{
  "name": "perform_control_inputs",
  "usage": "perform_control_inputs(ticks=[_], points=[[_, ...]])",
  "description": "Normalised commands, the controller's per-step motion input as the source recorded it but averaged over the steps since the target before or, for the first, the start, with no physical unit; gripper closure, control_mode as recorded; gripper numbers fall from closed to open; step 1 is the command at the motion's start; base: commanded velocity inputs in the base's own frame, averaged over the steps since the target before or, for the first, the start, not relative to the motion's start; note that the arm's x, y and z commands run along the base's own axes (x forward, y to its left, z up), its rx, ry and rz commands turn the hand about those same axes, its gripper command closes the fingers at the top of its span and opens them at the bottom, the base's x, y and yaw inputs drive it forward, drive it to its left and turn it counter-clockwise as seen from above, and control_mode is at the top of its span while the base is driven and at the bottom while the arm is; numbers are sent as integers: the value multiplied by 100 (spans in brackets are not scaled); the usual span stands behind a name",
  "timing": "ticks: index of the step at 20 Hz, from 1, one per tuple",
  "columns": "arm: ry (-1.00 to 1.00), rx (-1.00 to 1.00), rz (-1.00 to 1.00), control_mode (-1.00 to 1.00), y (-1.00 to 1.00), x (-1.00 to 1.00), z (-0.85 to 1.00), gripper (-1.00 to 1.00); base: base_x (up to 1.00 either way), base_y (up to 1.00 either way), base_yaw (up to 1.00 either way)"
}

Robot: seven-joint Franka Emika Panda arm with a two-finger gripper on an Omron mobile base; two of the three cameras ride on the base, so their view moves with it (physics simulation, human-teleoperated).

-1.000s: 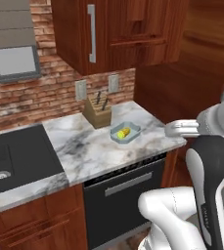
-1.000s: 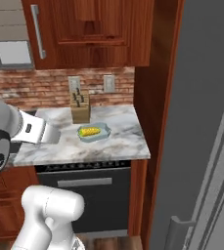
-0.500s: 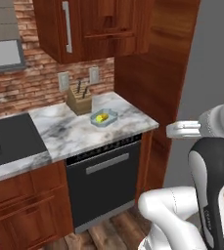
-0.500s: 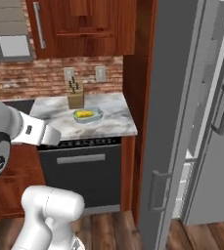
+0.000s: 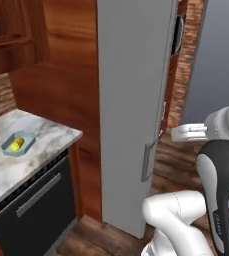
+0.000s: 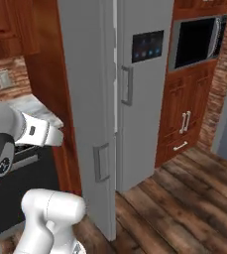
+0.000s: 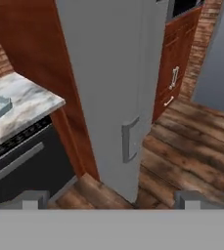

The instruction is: Take the garlic and corn out of the freezer and place them in the tupperware container on the counter. Then put the tupperware containing the vegetables back in the freezer.

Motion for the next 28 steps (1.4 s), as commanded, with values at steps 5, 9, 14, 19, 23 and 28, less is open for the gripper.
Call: perform_control_inputs(ticks=[5, 9, 14, 19, 23, 28], points=[[0, 0, 0, 100, 0, 0, 0, -100, 0, 0, -92], [0, 0, 0, 100, 0, 0, 0, -100, 0, -12, -88], [0, 0, 0, 100, 0, 0, 0, -100, 40, -43, -66], [0, 0, 0, 100, 0, 0, 0, -100, 93, -18, -10], [0, 0, 0, 100, 0, 0, 0, -100, 100, 0, 29], [0, 0, 0, 100, 0, 0, 0, -100, 55, -1, 91]])
